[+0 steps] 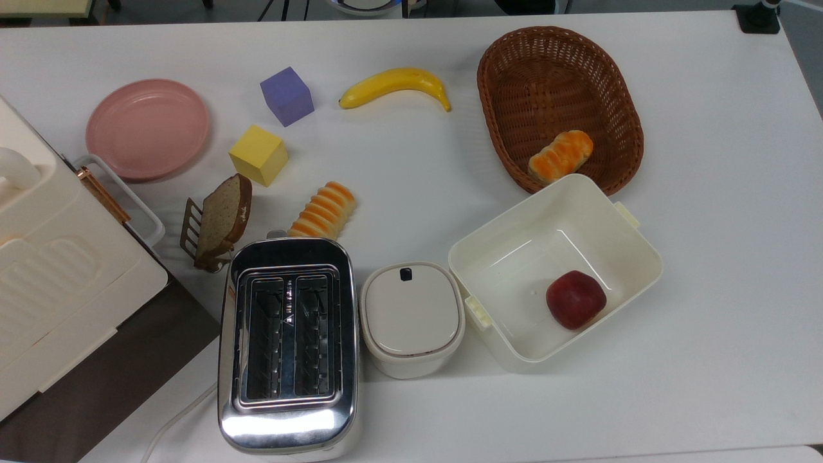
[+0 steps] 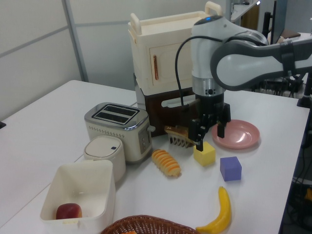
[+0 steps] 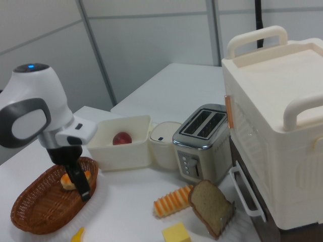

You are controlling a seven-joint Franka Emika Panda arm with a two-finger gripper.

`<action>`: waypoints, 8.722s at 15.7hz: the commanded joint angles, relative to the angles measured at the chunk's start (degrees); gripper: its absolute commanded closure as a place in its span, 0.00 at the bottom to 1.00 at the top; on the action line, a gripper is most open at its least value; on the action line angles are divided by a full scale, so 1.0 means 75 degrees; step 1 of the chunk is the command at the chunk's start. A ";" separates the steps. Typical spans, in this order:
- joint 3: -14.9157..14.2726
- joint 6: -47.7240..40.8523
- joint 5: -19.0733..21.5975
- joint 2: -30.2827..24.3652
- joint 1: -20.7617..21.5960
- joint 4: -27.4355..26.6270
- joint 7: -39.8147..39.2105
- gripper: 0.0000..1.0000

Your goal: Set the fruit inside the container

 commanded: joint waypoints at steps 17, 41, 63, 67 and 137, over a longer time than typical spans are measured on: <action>-0.0340 0.1517 -0.0769 -0.1007 0.0511 -0.2819 0.1316 0.00; -0.0351 0.3298 -0.1250 0.0973 0.0804 -0.2973 0.2299 0.00; -0.0644 0.3650 -0.1332 0.1594 0.1144 -0.3031 0.4421 0.07; -0.0644 0.3650 -0.1344 0.1582 0.1132 -0.3008 0.4421 0.77; 0.0129 0.4001 -0.2105 0.7254 0.1578 0.6203 0.0554 0.28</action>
